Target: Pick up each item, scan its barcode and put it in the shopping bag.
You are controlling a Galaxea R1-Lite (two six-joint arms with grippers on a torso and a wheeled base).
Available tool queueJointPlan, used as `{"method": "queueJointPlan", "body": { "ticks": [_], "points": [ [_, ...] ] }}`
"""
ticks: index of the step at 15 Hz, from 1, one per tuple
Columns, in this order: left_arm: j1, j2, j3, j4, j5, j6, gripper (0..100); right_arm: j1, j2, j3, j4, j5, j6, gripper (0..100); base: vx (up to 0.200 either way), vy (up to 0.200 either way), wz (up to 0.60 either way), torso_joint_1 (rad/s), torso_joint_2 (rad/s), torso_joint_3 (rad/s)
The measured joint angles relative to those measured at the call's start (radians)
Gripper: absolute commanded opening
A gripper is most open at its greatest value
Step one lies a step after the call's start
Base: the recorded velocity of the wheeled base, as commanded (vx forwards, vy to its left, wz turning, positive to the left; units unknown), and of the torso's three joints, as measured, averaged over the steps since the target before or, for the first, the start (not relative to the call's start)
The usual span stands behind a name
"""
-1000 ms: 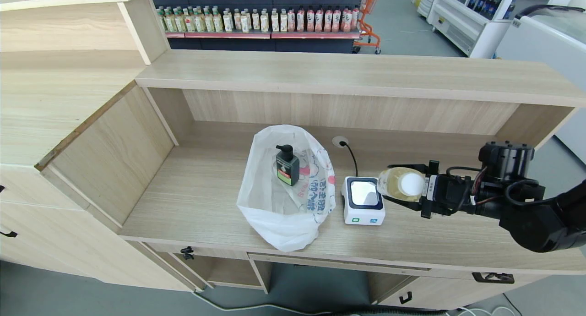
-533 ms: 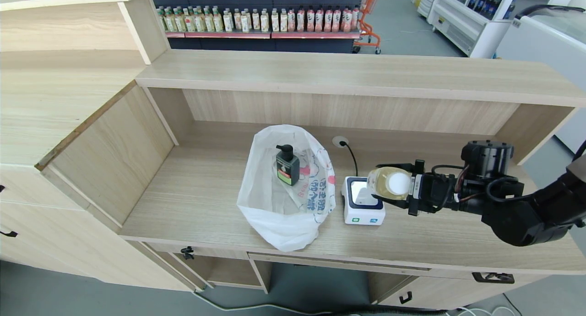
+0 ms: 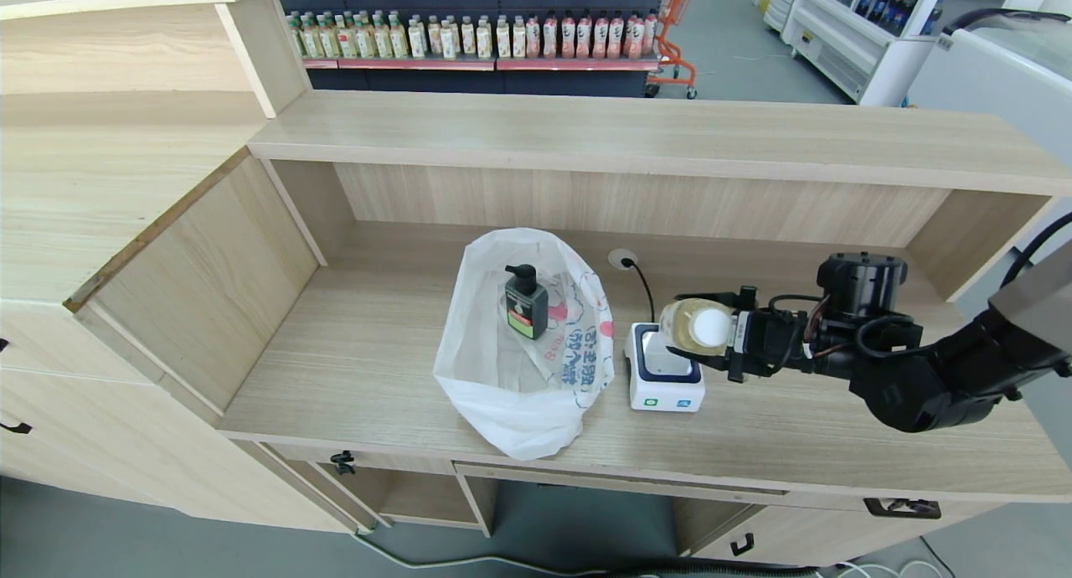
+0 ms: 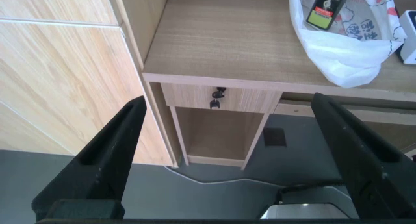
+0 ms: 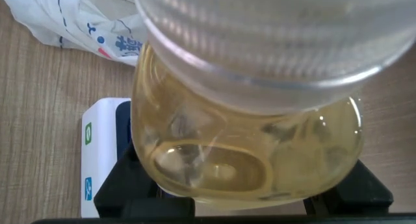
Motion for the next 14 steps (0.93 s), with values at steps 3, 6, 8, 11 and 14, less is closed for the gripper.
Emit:
{"method": "queueJointPlan", "body": {
  "ticks": [3,6,8,11,14],
  "points": [
    [0.0,0.0,0.0,0.0,0.0,0.0,100,0.0,0.026,-0.005,-0.009,0.002,0.0,0,0.0,0.0,0.0,0.0,0.0,0.0],
    [0.0,0.0,0.0,0.0,0.0,0.0,100,0.0,0.039,-0.016,-0.009,0.003,0.001,0,0.0,0.0,0.0,0.0,0.0,0.0],
    [0.0,0.0,0.0,0.0,0.0,0.0,100,0.004,0.046,-0.036,-0.003,0.003,0.007,0,0.0,0.0,0.0,0.0,0.0,0.0],
    [0.0,0.0,0.0,0.0,0.0,0.0,100,0.012,0.06,-0.051,-0.008,0.003,0.026,0,0.0,0.0,0.0,0.0,0.0,0.0],
    [0.0,0.0,0.0,0.0,0.0,0.0,100,0.018,0.067,-0.047,-0.01,0.008,0.026,0,0.0,0.0,0.0,0.0,0.0,0.0]
  ]
}}
